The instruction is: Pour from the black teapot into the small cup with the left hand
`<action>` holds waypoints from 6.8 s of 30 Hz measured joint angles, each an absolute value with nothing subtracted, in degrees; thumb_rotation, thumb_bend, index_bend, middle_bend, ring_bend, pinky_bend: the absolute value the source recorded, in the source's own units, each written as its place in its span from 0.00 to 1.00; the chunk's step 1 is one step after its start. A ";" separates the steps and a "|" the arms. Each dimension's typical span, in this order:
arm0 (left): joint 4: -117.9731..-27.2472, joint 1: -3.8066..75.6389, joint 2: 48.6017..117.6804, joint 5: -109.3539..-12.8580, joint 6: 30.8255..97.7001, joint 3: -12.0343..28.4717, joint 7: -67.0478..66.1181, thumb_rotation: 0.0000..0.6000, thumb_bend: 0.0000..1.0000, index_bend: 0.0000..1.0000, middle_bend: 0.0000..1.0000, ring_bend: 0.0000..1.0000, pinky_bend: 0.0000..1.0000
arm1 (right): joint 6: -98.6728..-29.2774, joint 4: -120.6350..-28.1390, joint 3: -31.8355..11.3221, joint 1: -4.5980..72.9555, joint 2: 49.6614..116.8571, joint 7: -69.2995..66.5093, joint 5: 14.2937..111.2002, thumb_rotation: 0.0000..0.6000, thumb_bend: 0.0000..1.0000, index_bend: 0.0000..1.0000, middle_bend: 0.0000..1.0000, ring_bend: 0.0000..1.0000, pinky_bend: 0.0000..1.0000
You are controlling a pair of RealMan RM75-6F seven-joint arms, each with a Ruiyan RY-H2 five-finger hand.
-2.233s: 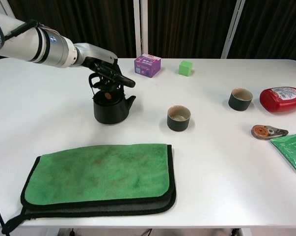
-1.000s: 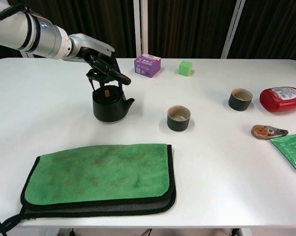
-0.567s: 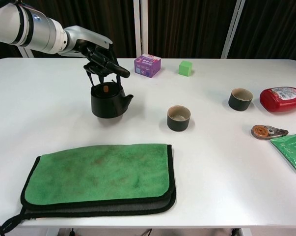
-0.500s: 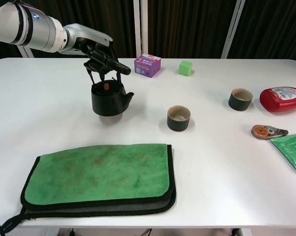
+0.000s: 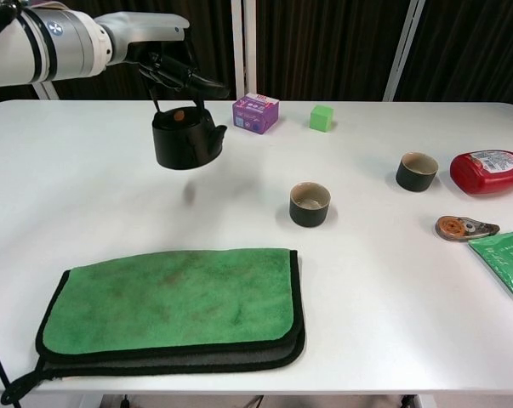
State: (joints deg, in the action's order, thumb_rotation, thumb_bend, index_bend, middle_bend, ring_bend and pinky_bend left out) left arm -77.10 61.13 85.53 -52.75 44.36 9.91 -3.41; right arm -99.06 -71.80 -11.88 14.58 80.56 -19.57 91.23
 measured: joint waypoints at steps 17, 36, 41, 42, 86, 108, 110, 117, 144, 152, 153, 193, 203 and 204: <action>-72.32 56.25 94.51 -57.70 58.10 11.78 -10.55 0.82 0.21 1.00 1.00 1.00 0.37 | -98.56 -71.93 -11.63 14.61 80.47 -19.49 91.24 1.00 0.43 0.00 0.00 0.00 0.00; -72.09 53.66 95.19 -60.01 57.03 15.04 -7.34 1.00 0.23 1.00 1.00 1.00 0.37 | -98.30 -72.29 -11.16 14.67 80.50 -19.48 91.70 1.00 0.39 0.00 0.00 0.00 0.00; -71.92 53.26 95.19 -61.97 56.99 15.33 -4.87 0.86 0.21 1.00 1.00 1.00 0.37 | -98.32 -72.28 -11.17 14.67 80.45 -19.56 91.71 1.00 0.38 0.00 0.00 0.00 0.00; -71.82 53.18 95.20 -62.42 56.95 15.38 -4.38 0.82 0.20 1.00 1.00 1.00 0.37 | -98.27 -72.27 -11.16 14.66 80.46 -19.56 91.67 1.00 0.38 0.00 0.00 0.00 0.00; -70.66 51.66 97.22 -65.69 57.56 17.82 -3.46 1.00 0.43 1.00 1.00 1.00 0.39 | -97.84 -71.16 -10.69 14.47 80.97 -20.38 91.52 1.00 0.36 0.00 0.00 0.00 0.00; -69.54 54.20 104.15 -68.80 59.10 16.82 -8.81 1.00 0.46 1.00 1.00 1.00 0.40 | -97.74 -70.50 -10.76 14.39 81.03 -21.18 91.23 1.00 0.36 0.00 0.00 0.00 0.00; -68.76 54.68 105.38 -69.13 58.92 16.72 -8.93 1.00 0.46 1.00 1.00 1.00 0.40 | -97.70 -70.44 -10.77 14.37 81.05 -21.25 91.16 1.00 0.36 0.00 0.00 0.00 0.00; -65.20 56.40 109.21 -70.26 58.36 16.65 -9.47 1.00 0.47 1.00 1.00 1.00 0.40 | -97.74 -70.10 -10.77 14.23 81.09 -21.61 91.01 1.00 0.36 0.00 0.00 0.00 0.00; -54.35 59.63 117.18 -75.44 60.23 16.55 -10.96 1.00 0.48 1.00 1.00 1.00 0.40 | -97.46 -68.62 -10.92 14.03 81.34 -22.82 90.40 1.00 0.36 0.00 0.00 0.00 0.00; -50.80 60.03 118.46 -77.73 61.48 15.63 -11.36 1.00 0.48 1.00 1.00 1.00 0.40 | -97.32 -68.47 -10.92 13.99 81.42 -22.99 90.23 1.00 0.36 0.00 0.00 0.00 0.00; -50.61 60.02 118.52 -77.92 61.59 15.54 -11.33 1.00 0.49 1.00 1.00 1.00 0.40 | -97.32 -68.46 -10.92 14.01 81.43 -23.00 90.27 1.00 0.36 0.00 0.00 0.00 0.00; -47.61 60.23 119.67 -83.78 65.29 13.42 -14.39 1.00 0.49 1.00 1.00 1.00 0.41 | -97.26 -69.15 -10.95 14.27 81.12 -22.31 90.59 1.00 0.36 0.00 0.00 0.00 0.00; -46.66 60.24 119.97 -85.13 65.72 12.48 -15.90 1.00 0.49 1.00 1.00 1.00 0.41 | -97.34 -69.19 -10.88 14.21 81.16 -22.39 90.59 1.00 0.36 0.00 0.00 0.00 0.00; -46.53 60.26 120.02 -85.23 65.80 12.43 -15.95 1.00 0.49 1.00 1.00 1.00 0.41 | -97.33 -69.15 -10.88 14.20 81.16 -22.43 90.58 1.00 0.36 0.00 0.00 0.00 0.00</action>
State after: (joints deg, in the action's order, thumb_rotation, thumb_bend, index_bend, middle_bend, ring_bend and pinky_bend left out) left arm -46.53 60.26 120.02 -85.23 65.80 12.43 -15.95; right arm -97.33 -69.15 -10.88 14.20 81.16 -22.43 90.58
